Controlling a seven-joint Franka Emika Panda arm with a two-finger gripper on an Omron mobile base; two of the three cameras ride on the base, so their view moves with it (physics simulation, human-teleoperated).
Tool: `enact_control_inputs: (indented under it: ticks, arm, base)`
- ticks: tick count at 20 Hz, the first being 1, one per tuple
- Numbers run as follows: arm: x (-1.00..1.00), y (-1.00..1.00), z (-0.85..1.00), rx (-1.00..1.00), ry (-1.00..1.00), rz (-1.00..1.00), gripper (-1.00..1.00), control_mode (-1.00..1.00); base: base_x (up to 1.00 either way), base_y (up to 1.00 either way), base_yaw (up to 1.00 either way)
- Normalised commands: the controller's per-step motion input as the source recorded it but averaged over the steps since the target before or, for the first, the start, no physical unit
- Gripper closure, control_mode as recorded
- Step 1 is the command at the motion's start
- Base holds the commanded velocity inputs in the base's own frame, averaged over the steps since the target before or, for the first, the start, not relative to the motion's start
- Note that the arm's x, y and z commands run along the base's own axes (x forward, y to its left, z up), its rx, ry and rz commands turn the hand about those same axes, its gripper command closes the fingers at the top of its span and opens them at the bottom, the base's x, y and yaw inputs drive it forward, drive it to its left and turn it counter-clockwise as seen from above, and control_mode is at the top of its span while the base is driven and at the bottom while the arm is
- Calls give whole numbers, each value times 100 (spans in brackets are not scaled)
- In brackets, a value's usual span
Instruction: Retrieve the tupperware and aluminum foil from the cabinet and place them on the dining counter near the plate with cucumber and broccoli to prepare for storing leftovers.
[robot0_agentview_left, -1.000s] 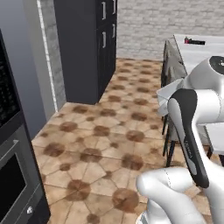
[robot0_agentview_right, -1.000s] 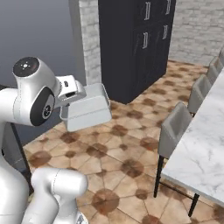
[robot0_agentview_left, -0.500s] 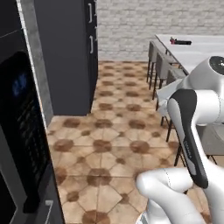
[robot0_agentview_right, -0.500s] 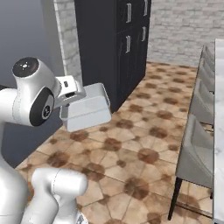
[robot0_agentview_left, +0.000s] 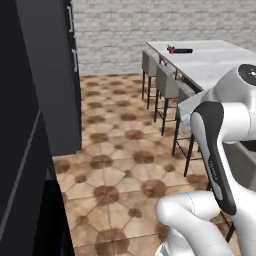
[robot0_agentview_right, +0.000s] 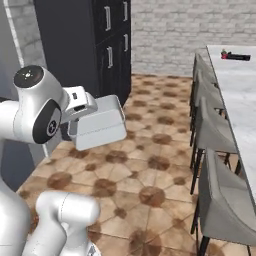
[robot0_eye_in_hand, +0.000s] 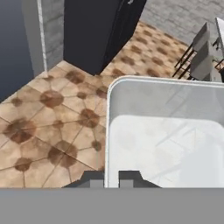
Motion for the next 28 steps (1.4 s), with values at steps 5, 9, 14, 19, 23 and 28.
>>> enact_control_inputs:
  ticks: [5, 9, 14, 19, 23, 28]
  arm:
    - [0, 0, 0, 0, 0, 0, 100, 100]
    - [0, 0, 0, 0, 0, 0, 100, 100]
    - [0, 0, 0, 0, 0, 0, 100, 100]
    - [0, 0, 0, 0, 0, 0, 100, 100]
    - [0, 0, 0, 0, 0, 0, 100, 100]
    - [0, 0, 0, 0, 0, 0, 100, 100]
  base:
    - [100, 27, -37]
    - [100, 36, -33]
    - [100, 42, -29]
    - [100, 45, -24]
    - [100, 44, -23]
    - [100, 42, -23]
